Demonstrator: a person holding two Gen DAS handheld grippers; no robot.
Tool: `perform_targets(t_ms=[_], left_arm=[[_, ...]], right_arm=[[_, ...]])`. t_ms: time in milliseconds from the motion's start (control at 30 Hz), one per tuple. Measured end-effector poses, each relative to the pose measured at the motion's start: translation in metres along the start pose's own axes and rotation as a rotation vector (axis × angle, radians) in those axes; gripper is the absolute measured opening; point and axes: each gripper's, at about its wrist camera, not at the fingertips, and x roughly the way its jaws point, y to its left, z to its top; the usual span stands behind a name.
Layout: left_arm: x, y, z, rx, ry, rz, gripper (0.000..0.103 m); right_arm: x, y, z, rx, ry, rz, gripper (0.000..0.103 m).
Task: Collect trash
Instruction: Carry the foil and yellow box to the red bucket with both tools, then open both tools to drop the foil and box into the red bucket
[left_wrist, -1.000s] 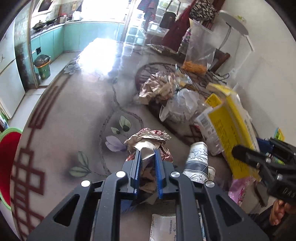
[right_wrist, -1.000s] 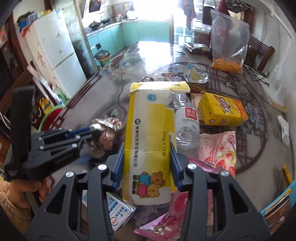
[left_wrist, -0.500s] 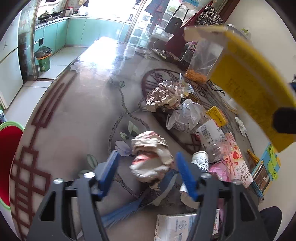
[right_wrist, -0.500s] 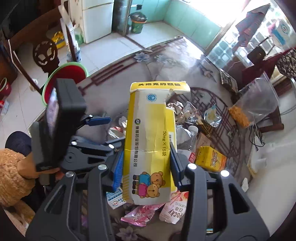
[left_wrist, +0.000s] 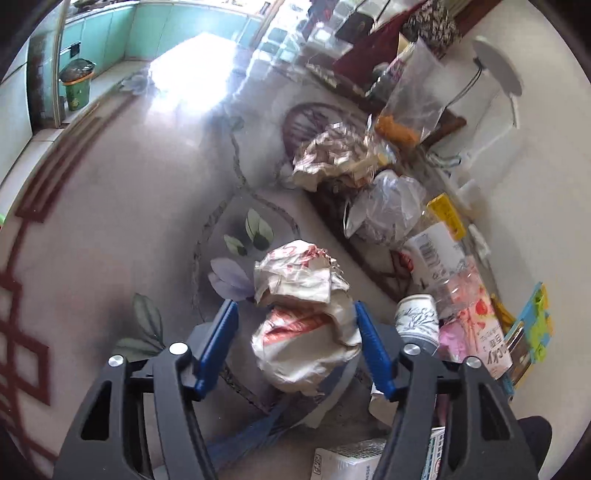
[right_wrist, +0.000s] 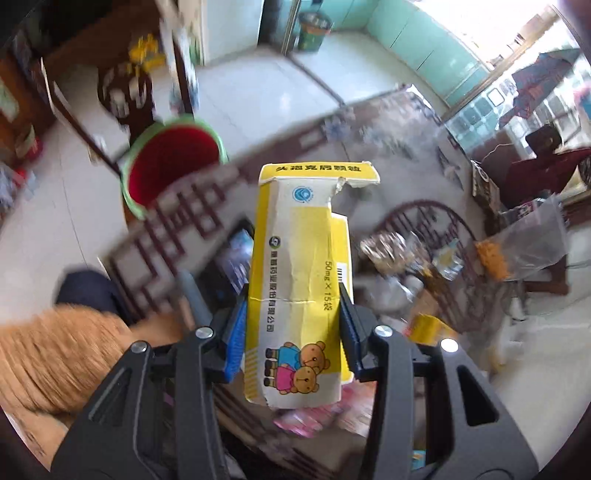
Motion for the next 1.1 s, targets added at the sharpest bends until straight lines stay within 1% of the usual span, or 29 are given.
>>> perform_targets(t_ms=[33,67,100,133,200,233,267,333,367,433,500,533,567,600,633,700,767,833,867,900,933,967,1000,1100], left_arm=[[-0.002,0.001,0.0,0.003,-0.003,-0.053,0.036],[-0.004,0.001,-0.001,0.0,-0.009,-0.049,0.032],[-0.01,0.001,-0.001,0.004,-0.03,-0.023,0.03],[-0.019,0.002,0.0,0.006,-0.06,-0.003,0.03],[-0.044,0.011,0.002,-0.034,-0.12,-0.018,0.029],[-0.061,0.016,0.004,-0.059,-0.156,-0.028,0.029],[-0.081,0.023,0.005,-0.079,-0.194,-0.019,0.029],[-0.117,0.038,0.008,-0.113,-0.259,0.024,0.029],[-0.136,0.049,0.008,-0.133,-0.289,0.046,0.029],[-0.168,0.073,0.005,-0.153,-0.322,0.117,0.029],[-0.189,0.099,-0.003,-0.13,-0.321,0.257,0.029],[-0.196,0.113,-0.007,-0.123,-0.311,0.334,0.029],[-0.201,0.13,-0.013,-0.138,-0.293,0.392,0.029],[-0.206,0.146,-0.017,-0.174,-0.281,0.41,0.029],[-0.212,0.164,-0.021,-0.222,-0.275,0.41,0.029],[-0.22,0.192,-0.027,-0.303,-0.273,0.431,0.029],[-0.226,0.208,-0.028,-0.33,-0.28,0.455,0.03],[-0.23,0.218,-0.024,-0.327,-0.284,0.462,0.032],[-0.228,0.217,-0.023,-0.317,-0.282,0.471,0.037],[-0.227,0.218,-0.019,-0.306,-0.282,0.497,0.049],[-0.224,0.219,-0.017,-0.304,-0.278,0.521,0.058],[-0.223,0.22,-0.014,-0.314,-0.274,0.546,0.077],[-0.223,0.219,-0.013,-0.325,-0.281,0.546,0.078],[-0.229,0.211,-0.011,-0.345,-0.303,0.479,0.078]], right_arm=[[-0.005,-0.004,-0.001,0.06,-0.068,0.044,0.043],[-0.009,-0.008,-0.004,0.111,-0.124,0.075,0.043],[-0.012,-0.014,-0.012,0.175,-0.185,0.101,0.043],[-0.013,-0.017,-0.015,0.223,-0.223,0.114,0.043],[-0.016,-0.028,-0.036,0.344,-0.324,0.137,0.043],[-0.016,-0.028,-0.04,0.373,-0.354,0.123,0.043],[-0.015,-0.027,-0.047,0.396,-0.385,0.097,0.043],[-0.01,-0.02,-0.056,0.426,-0.431,0.041,0.043],[-0.002,-0.014,-0.058,0.448,-0.444,0.049,0.043],[0.017,-0.01,-0.056,0.484,-0.438,0.123,0.043],[0.045,0.004,-0.047,0.517,-0.418,0.235,0.043],[0.054,0.011,-0.04,0.516,-0.408,0.259,0.043],[0.068,0.022,-0.029,0.51,-0.393,0.298,0.043],[0.076,0.03,-0.021,0.506,-0.386,0.323,0.043],[0.087,0.04,-0.01,0.5,-0.373,0.359,0.043],[0.106,0.059,0.011,0.481,-0.335,0.414,0.043],[0.119,0.077,0.027,0.451,-0.302,0.423,0.043],[0.127,0.088,0.038,0.441,-0.298,0.433,0.043],[0.13,0.09,0.043,0.449,-0.311,0.459,0.045],[0.132,0.09,0.045,0.455,-0.324,0.486,0.061],[0.133,0.089,0.048,0.464,-0.33,0.504,0.071],[0.133,0.087,0.05,0.476,-0.338,0.506,0.076],[0.13,0.083,0.049,0.484,-0.348,0.494,0.076],[0.109,0.07,0.03,0.497,-0.387,0.443,0.076]])
